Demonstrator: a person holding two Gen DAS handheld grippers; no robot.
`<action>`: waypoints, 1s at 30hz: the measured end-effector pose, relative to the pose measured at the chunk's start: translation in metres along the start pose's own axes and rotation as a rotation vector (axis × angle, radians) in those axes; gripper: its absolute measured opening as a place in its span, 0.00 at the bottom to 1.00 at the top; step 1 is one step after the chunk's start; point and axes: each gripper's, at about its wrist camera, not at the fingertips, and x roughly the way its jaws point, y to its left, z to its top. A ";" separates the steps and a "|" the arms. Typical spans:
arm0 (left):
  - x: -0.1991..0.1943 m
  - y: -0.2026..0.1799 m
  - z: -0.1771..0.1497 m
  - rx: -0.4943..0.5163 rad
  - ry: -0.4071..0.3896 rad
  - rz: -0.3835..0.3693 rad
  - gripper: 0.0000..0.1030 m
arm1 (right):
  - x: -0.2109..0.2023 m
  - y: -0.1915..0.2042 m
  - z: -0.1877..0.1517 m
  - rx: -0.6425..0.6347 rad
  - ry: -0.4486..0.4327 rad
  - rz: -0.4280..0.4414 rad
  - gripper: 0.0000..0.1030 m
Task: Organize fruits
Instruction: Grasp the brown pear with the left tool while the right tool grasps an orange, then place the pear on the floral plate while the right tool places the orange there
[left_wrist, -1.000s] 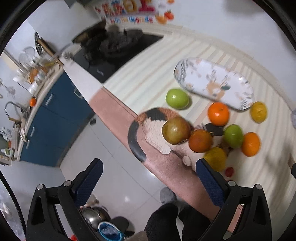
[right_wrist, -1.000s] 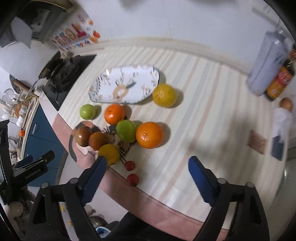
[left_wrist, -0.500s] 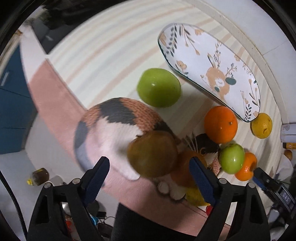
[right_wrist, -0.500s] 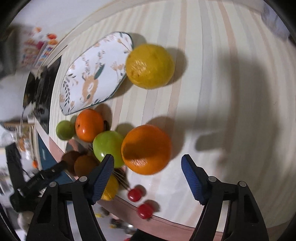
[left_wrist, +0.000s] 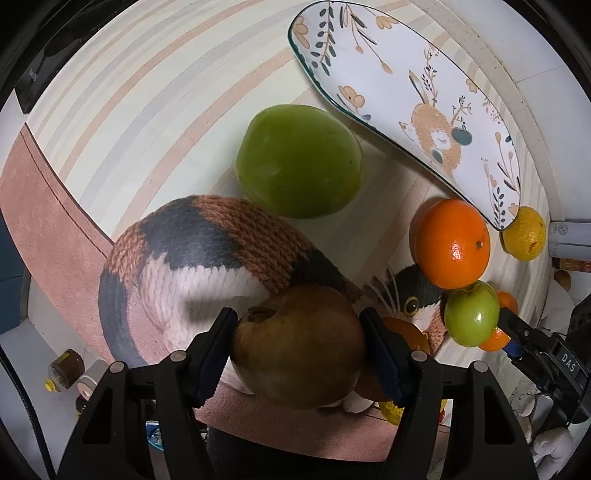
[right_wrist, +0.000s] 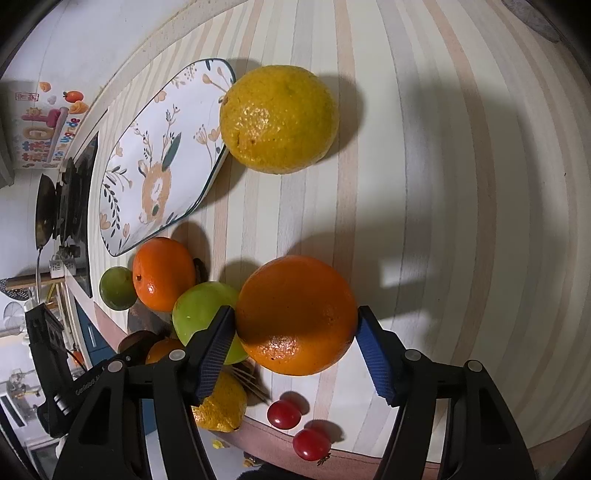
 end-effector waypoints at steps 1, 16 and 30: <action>0.001 -0.001 0.004 0.001 0.001 0.010 0.64 | -0.001 0.000 0.000 0.001 -0.002 0.000 0.66; -0.099 -0.069 0.048 0.189 -0.210 -0.002 0.64 | -0.069 0.066 0.030 -0.185 -0.125 0.014 0.66; -0.041 -0.113 0.180 0.275 -0.075 0.093 0.64 | -0.004 0.140 0.135 -0.376 -0.075 -0.164 0.65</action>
